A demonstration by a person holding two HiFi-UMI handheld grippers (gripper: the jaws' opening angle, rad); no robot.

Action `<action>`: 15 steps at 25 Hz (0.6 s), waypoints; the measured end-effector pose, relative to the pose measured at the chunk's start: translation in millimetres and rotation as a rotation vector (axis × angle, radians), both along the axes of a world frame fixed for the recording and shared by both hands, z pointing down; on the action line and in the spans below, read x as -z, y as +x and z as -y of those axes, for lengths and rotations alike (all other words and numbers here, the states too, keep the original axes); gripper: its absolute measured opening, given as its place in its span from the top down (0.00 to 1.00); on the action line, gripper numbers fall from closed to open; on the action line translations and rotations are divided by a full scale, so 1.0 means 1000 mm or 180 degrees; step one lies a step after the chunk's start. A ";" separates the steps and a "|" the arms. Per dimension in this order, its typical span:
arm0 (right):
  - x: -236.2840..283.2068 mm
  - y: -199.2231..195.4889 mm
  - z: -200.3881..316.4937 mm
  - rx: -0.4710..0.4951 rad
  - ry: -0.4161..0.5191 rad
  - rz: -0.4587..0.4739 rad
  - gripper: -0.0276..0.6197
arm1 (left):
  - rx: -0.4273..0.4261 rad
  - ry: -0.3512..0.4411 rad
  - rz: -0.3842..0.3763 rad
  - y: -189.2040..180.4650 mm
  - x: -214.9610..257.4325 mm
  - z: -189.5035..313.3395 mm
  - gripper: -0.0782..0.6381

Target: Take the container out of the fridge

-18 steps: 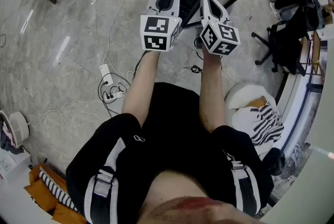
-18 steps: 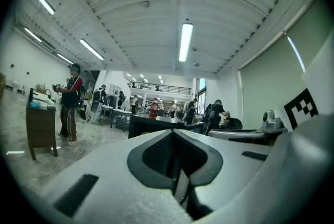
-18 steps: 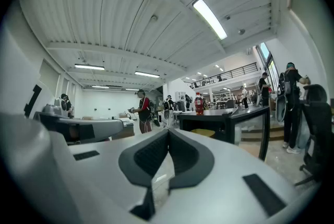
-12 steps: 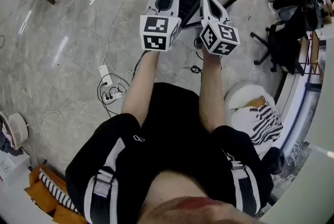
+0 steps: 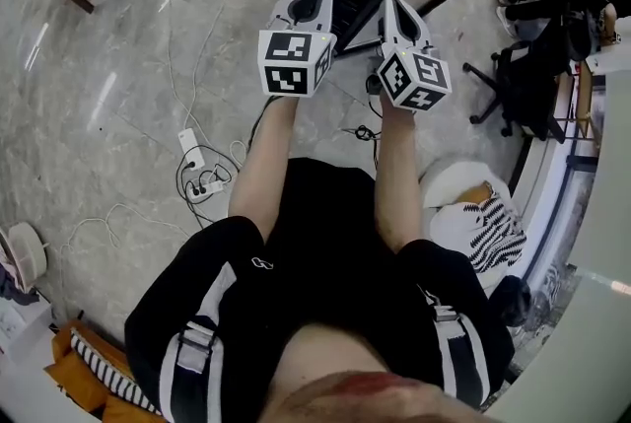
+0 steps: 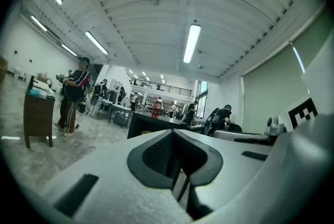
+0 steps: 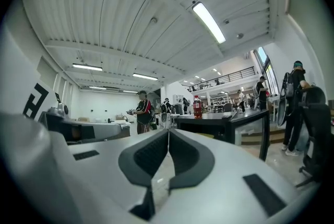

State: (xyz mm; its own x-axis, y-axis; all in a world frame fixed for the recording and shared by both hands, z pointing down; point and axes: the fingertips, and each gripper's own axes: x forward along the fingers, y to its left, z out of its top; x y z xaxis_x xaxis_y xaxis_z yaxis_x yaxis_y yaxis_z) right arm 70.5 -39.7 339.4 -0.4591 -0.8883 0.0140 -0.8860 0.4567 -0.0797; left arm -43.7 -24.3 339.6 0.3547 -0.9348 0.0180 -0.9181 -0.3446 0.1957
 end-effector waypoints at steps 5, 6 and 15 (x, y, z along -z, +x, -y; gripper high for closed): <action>-0.009 -0.009 0.011 0.0046 -0.0067 -0.0076 0.94 | 0.0042 0.0016 -0.0030 -0.009 0.001 0.014 0.88; -0.012 -0.009 0.013 0.0047 -0.0090 -0.0093 0.94 | 0.0049 -0.0001 -0.0016 -0.009 -0.002 0.017 0.88; -0.035 0.009 0.064 -0.0050 -0.0247 -0.0054 0.94 | -0.0042 -0.0173 -0.0050 0.005 -0.025 0.068 0.88</action>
